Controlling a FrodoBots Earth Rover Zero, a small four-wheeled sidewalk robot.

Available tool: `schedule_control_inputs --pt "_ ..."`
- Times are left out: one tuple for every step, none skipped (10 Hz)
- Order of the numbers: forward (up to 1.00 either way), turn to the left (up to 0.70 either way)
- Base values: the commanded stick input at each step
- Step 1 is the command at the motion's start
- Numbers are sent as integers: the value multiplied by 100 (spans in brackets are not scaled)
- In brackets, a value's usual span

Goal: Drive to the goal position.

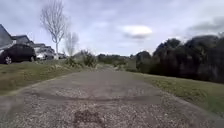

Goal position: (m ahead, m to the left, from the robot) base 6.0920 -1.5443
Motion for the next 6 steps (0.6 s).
schedule_control_inputs --pt "70 0" --pt "70 0" --pt "70 0" --pt "70 0" --pt "70 0" --pt "70 0"
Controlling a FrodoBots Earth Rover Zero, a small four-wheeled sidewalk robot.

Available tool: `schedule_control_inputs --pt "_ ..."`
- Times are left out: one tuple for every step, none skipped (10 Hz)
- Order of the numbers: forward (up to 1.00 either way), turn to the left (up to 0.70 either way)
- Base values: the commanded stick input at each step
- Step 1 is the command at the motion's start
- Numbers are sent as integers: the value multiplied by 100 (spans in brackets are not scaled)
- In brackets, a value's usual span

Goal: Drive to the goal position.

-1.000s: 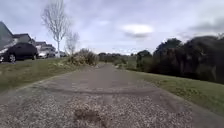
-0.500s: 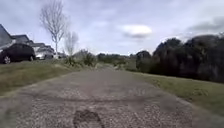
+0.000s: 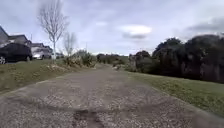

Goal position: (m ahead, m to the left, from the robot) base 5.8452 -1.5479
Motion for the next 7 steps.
schedule_control_inputs --pt "70 0" --pt "70 0" --pt "70 0" --pt "70 0" --pt "70 0" --pt "70 0" --pt "70 0"
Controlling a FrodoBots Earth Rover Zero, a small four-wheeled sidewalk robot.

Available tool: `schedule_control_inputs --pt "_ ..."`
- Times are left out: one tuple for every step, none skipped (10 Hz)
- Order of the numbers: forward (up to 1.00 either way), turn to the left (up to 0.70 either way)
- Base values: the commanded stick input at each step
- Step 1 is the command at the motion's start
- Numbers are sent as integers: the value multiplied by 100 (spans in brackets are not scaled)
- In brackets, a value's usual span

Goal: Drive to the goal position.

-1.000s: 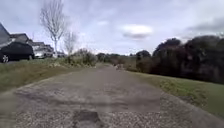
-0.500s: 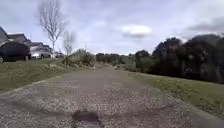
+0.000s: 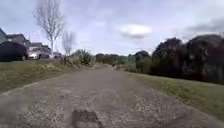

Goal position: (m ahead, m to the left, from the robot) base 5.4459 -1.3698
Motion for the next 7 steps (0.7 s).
schedule_control_inputs --pt "70 1" --pt "70 19" --pt "70 32" --pt "70 10" --pt "70 0" --pt "70 0" --pt "70 0"
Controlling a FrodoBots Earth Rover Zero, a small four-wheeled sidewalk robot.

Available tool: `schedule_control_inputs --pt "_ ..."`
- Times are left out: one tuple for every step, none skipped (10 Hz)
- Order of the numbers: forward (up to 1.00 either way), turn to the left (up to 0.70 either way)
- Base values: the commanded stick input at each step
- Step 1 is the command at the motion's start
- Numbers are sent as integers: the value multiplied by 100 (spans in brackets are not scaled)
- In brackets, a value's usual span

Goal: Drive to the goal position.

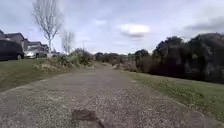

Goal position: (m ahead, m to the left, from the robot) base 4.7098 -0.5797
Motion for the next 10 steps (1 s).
schedule_control_inputs --pt "70 0" --pt "70 0" --pt "70 0" --pt "70 0" --pt "70 0" --pt "70 4" --pt "70 29" --pt "70 35" --pt "70 35" --pt "70 35"
